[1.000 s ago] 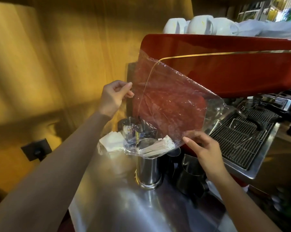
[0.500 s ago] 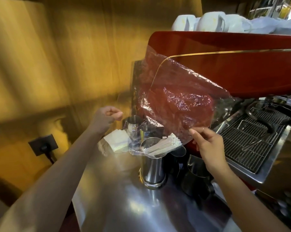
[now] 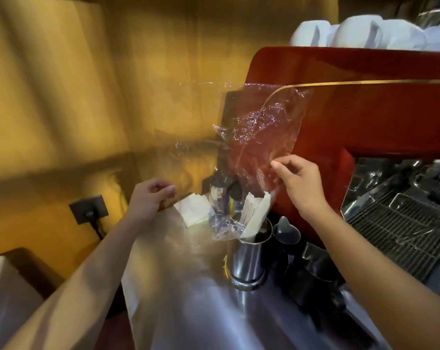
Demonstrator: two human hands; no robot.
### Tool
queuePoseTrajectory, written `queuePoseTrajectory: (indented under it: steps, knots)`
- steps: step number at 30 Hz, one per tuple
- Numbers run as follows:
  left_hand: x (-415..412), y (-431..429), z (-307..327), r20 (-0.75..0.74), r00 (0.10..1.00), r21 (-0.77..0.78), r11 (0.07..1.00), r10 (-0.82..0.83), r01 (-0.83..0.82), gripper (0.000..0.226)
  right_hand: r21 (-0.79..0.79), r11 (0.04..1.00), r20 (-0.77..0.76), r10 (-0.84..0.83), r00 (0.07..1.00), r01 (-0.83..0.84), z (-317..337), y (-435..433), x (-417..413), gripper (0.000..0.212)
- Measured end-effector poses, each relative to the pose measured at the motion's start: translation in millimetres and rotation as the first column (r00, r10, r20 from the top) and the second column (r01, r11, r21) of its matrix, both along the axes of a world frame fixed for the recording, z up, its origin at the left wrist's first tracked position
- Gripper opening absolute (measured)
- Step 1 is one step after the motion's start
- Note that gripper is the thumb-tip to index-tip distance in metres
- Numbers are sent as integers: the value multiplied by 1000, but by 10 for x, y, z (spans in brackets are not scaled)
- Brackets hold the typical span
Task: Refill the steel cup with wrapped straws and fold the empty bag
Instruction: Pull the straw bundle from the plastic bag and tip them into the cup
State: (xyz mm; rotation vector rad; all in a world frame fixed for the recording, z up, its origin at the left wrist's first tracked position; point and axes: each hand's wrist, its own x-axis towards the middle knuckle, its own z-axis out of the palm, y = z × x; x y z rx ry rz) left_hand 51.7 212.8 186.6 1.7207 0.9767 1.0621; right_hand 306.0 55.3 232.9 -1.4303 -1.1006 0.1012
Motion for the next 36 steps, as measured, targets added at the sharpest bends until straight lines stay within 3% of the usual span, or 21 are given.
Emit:
queuePoseTrajectory:
  steps: [4,9,16,21,26,28,31,36]
  knots:
    - [-66,-3,-95,23,999,-86,996,37,-35,9,-25,998,-21,62,998,-63,-4,94,-9,18]
    - [-121,-42,-184,109,993,-158,987,47,-29,10,-217,967,-23,130,991,-132,-135,103,16,16]
    - [-145,-52,-204,228,974,-206,978,17,31,9,-91,989,-7,112,994,-112,46,58,36,16]
    - [-115,-101,-243,228,973,-199,977,-31,78,9,-183,967,-21,178,984,-178,-100,-37,24,17]
    - [-155,-109,-150,287,958,-165,985,-3,53,12,-50,987,-71,150,986,-153,-37,-101,107,14]
    - [-105,-137,-146,265,962,-163,980,-64,110,10,-85,977,-70,192,979,-198,-48,-107,102,12]
    - [3,-203,-241,214,968,-213,960,-135,181,14,-259,932,-54,250,967,-255,-184,-85,31,15]
    - [-34,-182,-366,203,979,-205,979,27,16,16,-95,984,-94,141,985,-150,-216,-64,23,15]
